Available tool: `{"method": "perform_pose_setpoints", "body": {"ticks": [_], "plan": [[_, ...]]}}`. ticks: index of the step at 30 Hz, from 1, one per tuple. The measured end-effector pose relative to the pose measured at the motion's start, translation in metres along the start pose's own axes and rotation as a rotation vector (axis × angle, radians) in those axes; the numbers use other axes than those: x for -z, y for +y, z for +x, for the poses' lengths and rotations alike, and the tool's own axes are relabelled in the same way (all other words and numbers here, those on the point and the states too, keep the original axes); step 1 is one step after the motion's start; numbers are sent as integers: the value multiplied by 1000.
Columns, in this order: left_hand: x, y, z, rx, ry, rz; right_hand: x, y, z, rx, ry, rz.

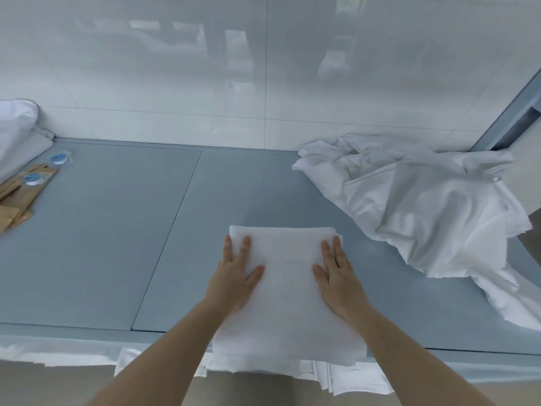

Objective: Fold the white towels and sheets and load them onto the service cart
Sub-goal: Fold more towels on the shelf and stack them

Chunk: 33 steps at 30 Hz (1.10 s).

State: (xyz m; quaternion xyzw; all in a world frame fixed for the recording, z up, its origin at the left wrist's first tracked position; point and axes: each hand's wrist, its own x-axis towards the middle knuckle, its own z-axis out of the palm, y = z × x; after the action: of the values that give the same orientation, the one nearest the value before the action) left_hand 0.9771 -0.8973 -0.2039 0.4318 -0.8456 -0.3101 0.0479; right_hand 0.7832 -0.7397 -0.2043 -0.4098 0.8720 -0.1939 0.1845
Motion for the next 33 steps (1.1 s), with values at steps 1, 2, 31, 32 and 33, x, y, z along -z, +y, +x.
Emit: {"method": "perform_pose_setpoints", "body": {"ticks": [1,2,31,32,33], "plan": [[2,0,-4,11,-4,-18,1,2,-5,2,-5,23],[2,-1,-9,24,-4,-39,2,4,-10,-3,-3,47],[12,-40,-129,72,-3,-209,-30,-26,-154,-189,101,520],[13,-42,-132,69,-6,-208,-30,-28,-158,-192,98,530],[15,-44,-134,66,-12,-206,-30,-29,-161,-197,94,533]]}}
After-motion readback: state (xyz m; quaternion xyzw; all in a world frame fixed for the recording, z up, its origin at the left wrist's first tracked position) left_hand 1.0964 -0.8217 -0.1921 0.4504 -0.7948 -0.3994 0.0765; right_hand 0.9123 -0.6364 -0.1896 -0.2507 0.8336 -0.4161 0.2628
